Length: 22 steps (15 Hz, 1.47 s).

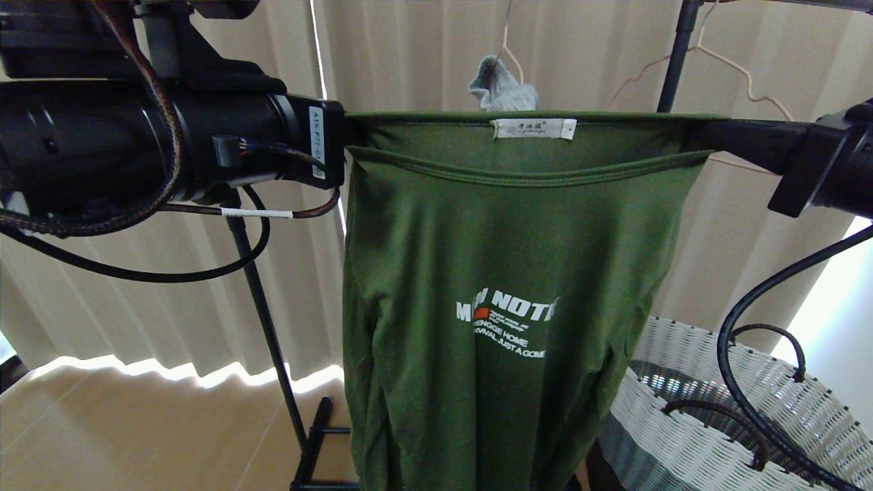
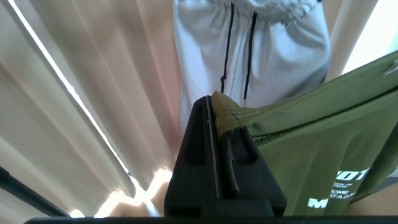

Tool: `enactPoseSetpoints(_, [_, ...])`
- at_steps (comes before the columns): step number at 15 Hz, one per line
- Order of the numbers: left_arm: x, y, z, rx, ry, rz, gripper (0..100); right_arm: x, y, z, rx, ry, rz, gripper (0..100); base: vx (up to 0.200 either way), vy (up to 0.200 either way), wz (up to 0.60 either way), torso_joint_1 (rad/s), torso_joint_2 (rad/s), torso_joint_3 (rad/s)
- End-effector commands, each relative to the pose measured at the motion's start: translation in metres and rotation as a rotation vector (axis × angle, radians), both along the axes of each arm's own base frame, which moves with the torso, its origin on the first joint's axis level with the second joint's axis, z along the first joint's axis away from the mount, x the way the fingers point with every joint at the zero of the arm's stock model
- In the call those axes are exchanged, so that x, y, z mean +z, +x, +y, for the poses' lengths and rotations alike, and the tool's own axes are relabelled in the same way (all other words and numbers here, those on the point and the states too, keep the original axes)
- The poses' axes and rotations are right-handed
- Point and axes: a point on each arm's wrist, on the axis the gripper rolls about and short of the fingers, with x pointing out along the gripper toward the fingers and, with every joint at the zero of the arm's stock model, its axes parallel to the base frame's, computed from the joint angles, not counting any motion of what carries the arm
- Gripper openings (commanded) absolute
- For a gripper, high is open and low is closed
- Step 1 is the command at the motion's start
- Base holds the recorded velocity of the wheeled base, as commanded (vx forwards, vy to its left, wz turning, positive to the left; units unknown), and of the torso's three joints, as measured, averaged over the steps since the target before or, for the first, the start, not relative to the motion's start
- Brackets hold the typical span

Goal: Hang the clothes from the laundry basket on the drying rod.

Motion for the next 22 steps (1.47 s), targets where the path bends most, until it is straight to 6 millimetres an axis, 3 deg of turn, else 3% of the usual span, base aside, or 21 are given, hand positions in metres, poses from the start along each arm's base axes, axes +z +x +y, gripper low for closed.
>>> enactPoseSetpoints(1, [-0.002,0.000,0.000,0.001,0.004,0.005,0,-0.001,0.001,0.001,0.000,-0.002,0.004,0,0.000,0.000,0.00,0.000,0.00,0.000])
enactPoseSetpoints(11, [-0.005,0.001,0.001,0.004,0.011,0.012,0,-0.002,0.000,0.000,0.002,-0.005,0.007,0,0.000,0.000,0.00,0.000,0.00,0.000])
enactPoseSetpoints(12, [-0.007,0.001,0.001,0.006,0.013,0.016,0,-0.003,0.001,0.000,0.002,-0.006,0.010,100,0.000,0.000,0.00,0.000,0.00,0.000])
enactPoseSetpoints(22, [-0.013,0.018,0.014,0.203,0.051,0.021,0,-0.006,-0.012,-0.004,0.029,0.005,0.003,100,0.000,0.000,0.00,0.000,0.00,0.000])
